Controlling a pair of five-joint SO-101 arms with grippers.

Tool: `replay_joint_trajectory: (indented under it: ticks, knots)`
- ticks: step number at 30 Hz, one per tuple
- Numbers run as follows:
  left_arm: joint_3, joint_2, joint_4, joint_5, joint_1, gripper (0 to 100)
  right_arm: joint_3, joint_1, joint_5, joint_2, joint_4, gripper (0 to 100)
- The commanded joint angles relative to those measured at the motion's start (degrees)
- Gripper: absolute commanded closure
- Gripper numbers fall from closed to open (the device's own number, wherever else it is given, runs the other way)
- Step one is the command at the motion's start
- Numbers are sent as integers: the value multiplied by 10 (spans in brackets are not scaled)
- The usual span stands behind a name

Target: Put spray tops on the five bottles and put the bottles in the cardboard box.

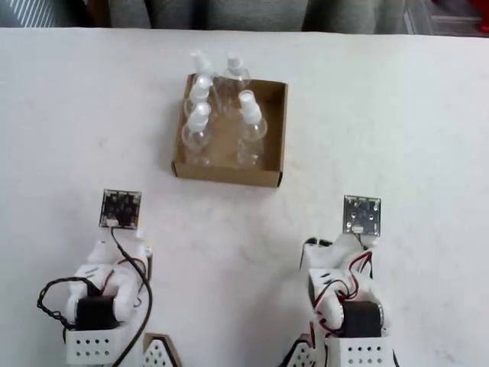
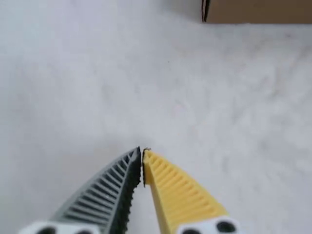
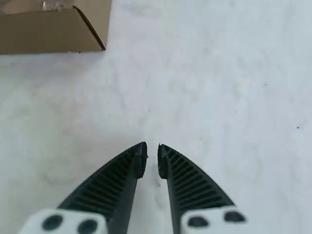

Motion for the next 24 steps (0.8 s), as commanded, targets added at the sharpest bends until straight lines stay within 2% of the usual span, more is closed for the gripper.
replay_joint_trajectory:
  ticks: [1, 5, 24]
  knots:
    - [-2, -6, 23, -2, 4, 980, 32, 4, 1, 4, 3, 981]
    - [-2, -6, 51, 0, -6, 980, 74, 0, 1, 9, -15, 981]
    - [-2, -7, 52, -2, -3, 980, 72, 4, 0, 5, 7, 981]
